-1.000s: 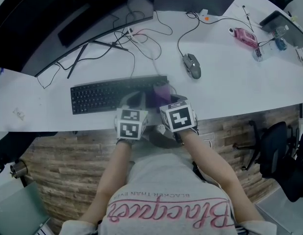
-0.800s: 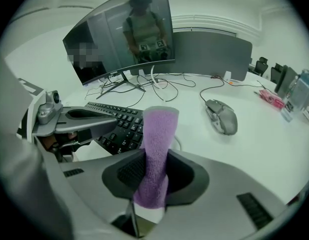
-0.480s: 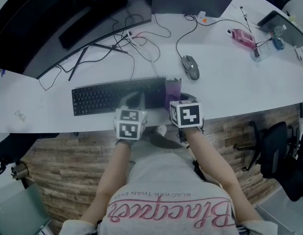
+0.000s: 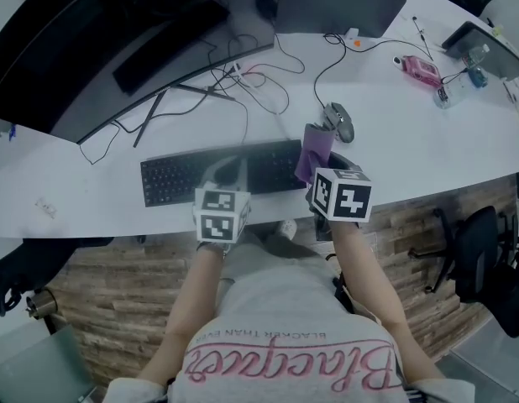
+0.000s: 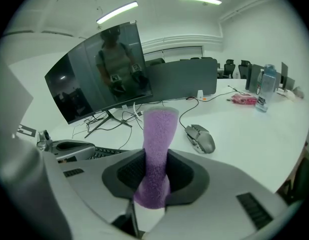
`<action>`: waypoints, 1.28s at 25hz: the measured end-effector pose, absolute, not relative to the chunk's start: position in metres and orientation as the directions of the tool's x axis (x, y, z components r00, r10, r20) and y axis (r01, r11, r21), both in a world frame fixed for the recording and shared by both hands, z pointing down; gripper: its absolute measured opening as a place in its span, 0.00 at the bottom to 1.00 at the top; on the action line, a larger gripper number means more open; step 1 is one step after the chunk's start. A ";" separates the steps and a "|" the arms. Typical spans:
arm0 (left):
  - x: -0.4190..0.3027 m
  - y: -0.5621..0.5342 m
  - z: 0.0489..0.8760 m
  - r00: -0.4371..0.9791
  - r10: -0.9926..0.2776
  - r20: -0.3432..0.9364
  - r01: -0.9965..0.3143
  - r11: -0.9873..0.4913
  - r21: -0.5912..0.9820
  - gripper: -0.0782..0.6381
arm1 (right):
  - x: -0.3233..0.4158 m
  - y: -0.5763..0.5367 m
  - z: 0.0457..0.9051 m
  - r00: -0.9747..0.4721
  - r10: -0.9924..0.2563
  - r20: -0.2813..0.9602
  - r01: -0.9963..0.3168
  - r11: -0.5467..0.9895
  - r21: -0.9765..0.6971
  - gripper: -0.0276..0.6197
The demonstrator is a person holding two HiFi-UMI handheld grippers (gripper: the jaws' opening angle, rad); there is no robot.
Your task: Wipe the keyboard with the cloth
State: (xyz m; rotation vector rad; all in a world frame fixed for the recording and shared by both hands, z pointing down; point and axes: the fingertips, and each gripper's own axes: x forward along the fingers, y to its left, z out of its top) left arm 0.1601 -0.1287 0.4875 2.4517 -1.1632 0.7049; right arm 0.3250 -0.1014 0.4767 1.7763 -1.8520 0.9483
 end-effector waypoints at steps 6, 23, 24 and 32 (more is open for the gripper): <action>0.138 -0.140 0.454 0.598 -0.639 0.484 -0.759 -0.645 0.088 0.12 | 0.290 -0.120 0.439 -0.115 -0.795 0.596 -0.986 0.021 -0.163 0.19; 0.066 -0.158 0.354 0.631 -0.733 0.253 -0.758 -0.652 -0.001 0.12 | 0.142 -0.142 0.343 -0.345 -0.887 0.307 -0.938 0.325 -0.117 0.19; 0.061 -0.160 0.350 0.627 -0.743 0.237 -0.764 -0.646 -0.004 0.12 | 0.134 -0.142 0.341 -0.353 -0.888 0.294 -0.936 0.335 -0.111 0.19; 0.032 -0.162 0.326 0.628 -0.769 0.117 -0.772 -0.635 -0.027 0.12 | 0.102 -0.136 0.328 -0.324 -0.925 0.199 -0.945 0.324 -0.033 0.19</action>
